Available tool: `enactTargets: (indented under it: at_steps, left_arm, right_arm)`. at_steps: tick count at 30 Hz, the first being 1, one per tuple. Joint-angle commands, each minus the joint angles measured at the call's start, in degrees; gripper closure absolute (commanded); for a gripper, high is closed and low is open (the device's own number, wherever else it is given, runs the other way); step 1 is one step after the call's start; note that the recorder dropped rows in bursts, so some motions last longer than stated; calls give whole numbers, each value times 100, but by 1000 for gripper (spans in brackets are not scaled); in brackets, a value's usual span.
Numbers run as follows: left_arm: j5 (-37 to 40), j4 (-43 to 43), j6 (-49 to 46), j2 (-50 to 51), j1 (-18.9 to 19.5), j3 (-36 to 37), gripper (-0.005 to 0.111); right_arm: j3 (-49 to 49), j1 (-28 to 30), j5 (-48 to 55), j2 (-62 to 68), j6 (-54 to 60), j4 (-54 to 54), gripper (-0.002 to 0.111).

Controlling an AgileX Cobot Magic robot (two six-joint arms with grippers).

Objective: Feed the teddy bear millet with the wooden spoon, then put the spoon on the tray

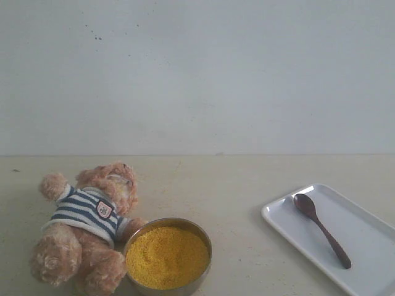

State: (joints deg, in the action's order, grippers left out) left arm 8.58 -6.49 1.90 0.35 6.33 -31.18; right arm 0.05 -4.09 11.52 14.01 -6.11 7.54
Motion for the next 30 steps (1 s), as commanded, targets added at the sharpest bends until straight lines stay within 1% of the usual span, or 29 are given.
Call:
enactTargets:
  at_steps: [1, 4, 7, 10, 11, 14, 16, 19, 23, 26, 30]
  left_arm:
    - [95, -234, 32, -17, -38, 678, 103]
    - [95, -362, 218, 35, -38, 1217, 103]
    - [95, -427, 229, 35, -38, 1611, 103]
    - [107, -427, -190, 35, -42, 1919, 103]
    - [108, -491, -190, 35, -66, 2000, 103]
    - [440, -1026, -45, 35, -217, 2242, 103]
    - [494, -1400, 123, 35, -263, 2306, 103]
    - [595, -1343, 61, 35, -293, 2389, 103]
    - [525, -485, 4, 35, -293, 2517, 103]
    - [525, -423, -190, 35, -293, 2681, 103]
    - [515, -423, -190, 35, -293, 2983, 103]
  right_arm:
    - [-5, 9, -12, -16, 1, 27, 108]
    - [-5, 9, -12, -16, 1, 27, 108]
    - [-5, 9, -12, -16, 12, 27, 108]
    - [-5, 9, -12, -16, 12, 27, 108]
    - [-5, 9, -12, -16, 12, 27, 108]
    - [-5, 9, -12, -16, -12, 27, 108]
    - [-5, 9, -12, -16, -12, 27, 108]
    - [-5, 9, -12, -16, -12, 27, 108]
    - [-5, 9, -12, -16, 5, 27, 108]
    - [-5, 9, -12, -16, 5, 27, 108]
    - [-5, 9, -12, -16, -5, 27, 108]
